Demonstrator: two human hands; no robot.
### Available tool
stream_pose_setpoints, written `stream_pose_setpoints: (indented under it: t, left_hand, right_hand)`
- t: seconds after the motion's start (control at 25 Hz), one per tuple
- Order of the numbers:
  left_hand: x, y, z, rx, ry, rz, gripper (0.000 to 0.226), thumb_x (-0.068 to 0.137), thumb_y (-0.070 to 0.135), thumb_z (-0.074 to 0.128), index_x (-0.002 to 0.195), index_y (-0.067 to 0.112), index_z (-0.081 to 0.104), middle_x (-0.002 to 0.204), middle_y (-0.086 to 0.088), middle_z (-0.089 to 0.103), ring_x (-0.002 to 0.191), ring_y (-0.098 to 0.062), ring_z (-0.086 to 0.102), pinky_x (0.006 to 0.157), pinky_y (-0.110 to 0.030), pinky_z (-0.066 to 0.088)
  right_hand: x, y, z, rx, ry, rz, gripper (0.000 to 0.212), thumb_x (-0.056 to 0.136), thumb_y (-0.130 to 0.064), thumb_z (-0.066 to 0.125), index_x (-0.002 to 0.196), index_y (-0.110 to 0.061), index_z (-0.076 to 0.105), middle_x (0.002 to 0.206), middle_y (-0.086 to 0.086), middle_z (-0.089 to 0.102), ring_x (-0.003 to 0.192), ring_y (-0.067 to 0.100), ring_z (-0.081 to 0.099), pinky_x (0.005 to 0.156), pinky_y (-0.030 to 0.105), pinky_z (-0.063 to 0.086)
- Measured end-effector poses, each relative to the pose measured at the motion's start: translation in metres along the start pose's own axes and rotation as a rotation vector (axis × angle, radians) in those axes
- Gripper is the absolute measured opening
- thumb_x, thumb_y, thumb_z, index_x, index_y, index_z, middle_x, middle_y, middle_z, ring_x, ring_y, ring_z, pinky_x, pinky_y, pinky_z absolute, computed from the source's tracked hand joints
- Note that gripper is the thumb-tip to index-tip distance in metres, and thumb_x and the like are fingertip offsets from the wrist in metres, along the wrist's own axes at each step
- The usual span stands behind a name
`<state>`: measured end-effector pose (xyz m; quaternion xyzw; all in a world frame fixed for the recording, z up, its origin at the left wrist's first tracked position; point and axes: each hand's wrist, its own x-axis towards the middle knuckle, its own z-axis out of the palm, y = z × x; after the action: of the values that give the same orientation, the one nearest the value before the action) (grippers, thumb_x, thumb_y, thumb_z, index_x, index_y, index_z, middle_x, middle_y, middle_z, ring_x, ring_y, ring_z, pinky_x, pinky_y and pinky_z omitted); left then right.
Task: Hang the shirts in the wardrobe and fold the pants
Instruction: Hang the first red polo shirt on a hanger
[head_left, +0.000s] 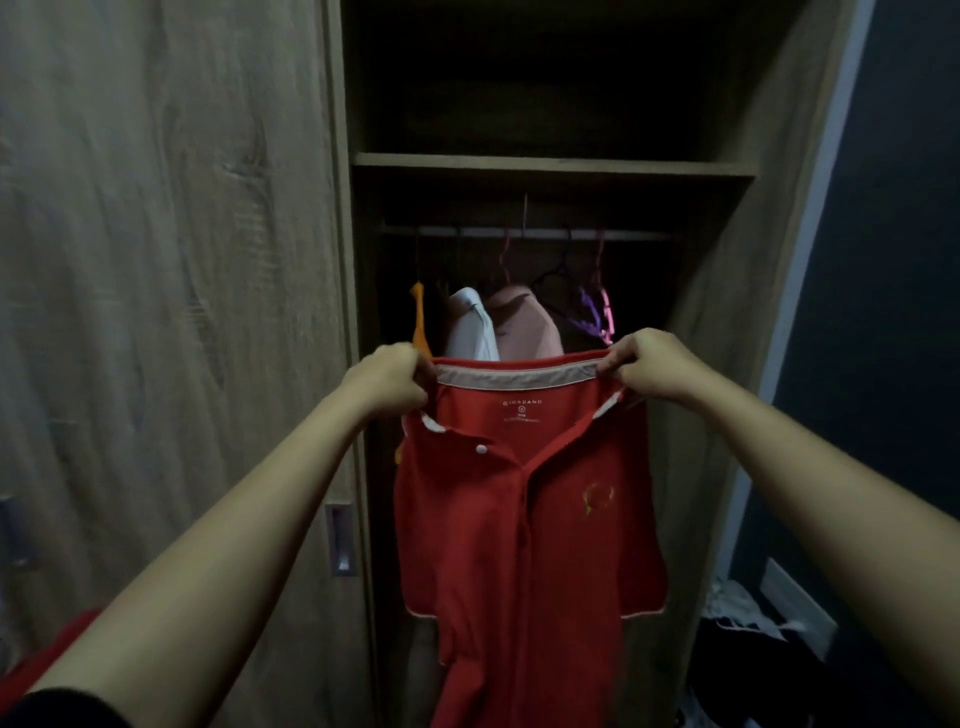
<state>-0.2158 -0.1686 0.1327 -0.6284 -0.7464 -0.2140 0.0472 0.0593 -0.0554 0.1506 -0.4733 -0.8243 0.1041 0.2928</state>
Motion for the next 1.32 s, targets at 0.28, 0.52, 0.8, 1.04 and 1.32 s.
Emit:
stream_pose_setpoints:
  t: [0.28,0.52,0.8,1.04,1.32]
  left_hand:
    - [0.035,0.029,0.036,-0.370,0.168,-0.007,0.025,0.079,0.035,0.055,0.081,0.014,0.068,0.081,-0.005,0.069,0.082,-0.021,0.063,0.074,-0.031,0.047]
    - [0.121,0.100,0.059,-0.478,0.279,0.012,0.020,0.086,0.021,0.053,0.085,0.009,0.070,0.081,-0.010,0.071,0.087,-0.027,0.065,0.080,-0.033,0.049]
    - [0.271,0.169,0.106,-0.713,0.180,-0.191,0.049,0.094,0.041,0.046,0.128,0.006,0.056,0.129,-0.017,0.058,0.122,-0.031,0.051,0.103,-0.033,0.039]
    - [0.346,0.188,0.145,-1.019,0.117,-0.315,0.055,0.088,0.038,0.056,0.125,-0.003,0.051,0.124,-0.022,0.059,0.112,-0.033,0.058,0.095,-0.038,0.048]
    - [0.366,0.194,0.143,-1.215,0.233,-0.225,0.014,0.074,0.011,0.057,0.085,0.016,0.049,0.095,-0.014,0.064,0.077,-0.025,0.069,0.065,-0.041,0.060]
  right_hand:
    - [0.025,0.025,-0.012,-0.082,0.038,0.016,0.038,0.072,0.003,0.048,0.097,-0.010,0.074,0.104,0.008,0.070,0.094,0.023,0.066,0.082,0.025,0.052]
    - [0.070,0.048,0.000,-0.242,-0.063,-0.088,0.034,0.066,-0.007,0.050,0.089,-0.013,0.074,0.101,0.012,0.069,0.093,0.029,0.066,0.083,0.036,0.056]
    - [0.125,0.098,-0.010,-0.274,-0.108,-0.186,0.037,0.071,-0.004,0.051,0.101,-0.014,0.070,0.110,0.005,0.064,0.095,0.022,0.064,0.083,0.034,0.055]
    - [0.151,0.131,-0.011,-0.255,-0.125,-0.271,0.037,0.076,-0.002,0.050,0.108,-0.010,0.068,0.118,0.002,0.059,0.109,0.019,0.058,0.095,0.029,0.047]
    - [0.162,0.146,0.001,-0.228,-0.147,-0.288,0.040,0.076,-0.001,0.050,0.111,-0.010,0.068,0.120,0.004,0.057,0.108,0.021,0.056,0.092,0.024,0.045]
